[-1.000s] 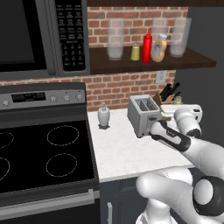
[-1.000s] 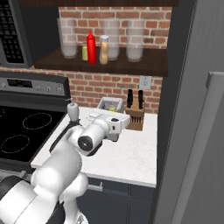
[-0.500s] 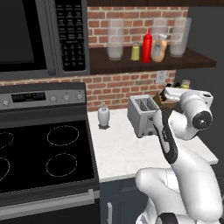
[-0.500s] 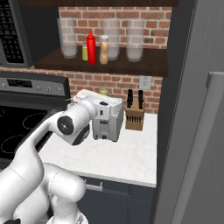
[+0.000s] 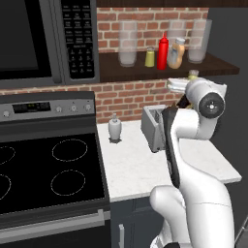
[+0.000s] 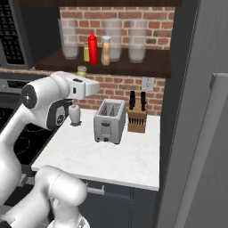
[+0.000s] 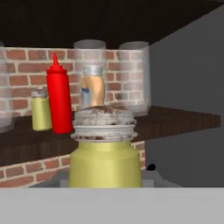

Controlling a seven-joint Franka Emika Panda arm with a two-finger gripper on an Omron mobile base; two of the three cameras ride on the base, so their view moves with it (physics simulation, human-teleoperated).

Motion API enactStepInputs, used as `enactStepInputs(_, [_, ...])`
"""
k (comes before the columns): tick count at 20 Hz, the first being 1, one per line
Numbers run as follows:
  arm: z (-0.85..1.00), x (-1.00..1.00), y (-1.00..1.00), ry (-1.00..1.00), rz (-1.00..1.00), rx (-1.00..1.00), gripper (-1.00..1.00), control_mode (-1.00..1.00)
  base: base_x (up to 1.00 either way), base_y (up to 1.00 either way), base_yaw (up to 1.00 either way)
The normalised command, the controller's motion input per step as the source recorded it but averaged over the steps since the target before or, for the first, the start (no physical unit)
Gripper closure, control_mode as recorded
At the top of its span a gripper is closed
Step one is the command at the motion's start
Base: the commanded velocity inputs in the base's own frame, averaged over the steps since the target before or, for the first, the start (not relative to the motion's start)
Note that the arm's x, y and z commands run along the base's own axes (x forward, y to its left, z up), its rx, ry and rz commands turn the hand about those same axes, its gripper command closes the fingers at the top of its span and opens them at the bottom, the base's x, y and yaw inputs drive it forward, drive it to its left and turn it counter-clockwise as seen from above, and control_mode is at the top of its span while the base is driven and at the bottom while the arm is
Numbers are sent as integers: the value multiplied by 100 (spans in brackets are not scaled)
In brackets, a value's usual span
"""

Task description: Put the shaker and condiment bottle from the counter next to their counterparts in the cabinet.

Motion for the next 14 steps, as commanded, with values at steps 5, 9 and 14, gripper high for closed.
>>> enactStepInputs(5, [-3,0,89,7,1,-2,100,-100,0,0,0])
enactStepInputs(9, [0,-2,39,0,6,1,100,-100,0,0,0])
enactStepInputs(14, [0,-18,0,-11,3,3,100,-100,0,0,0])
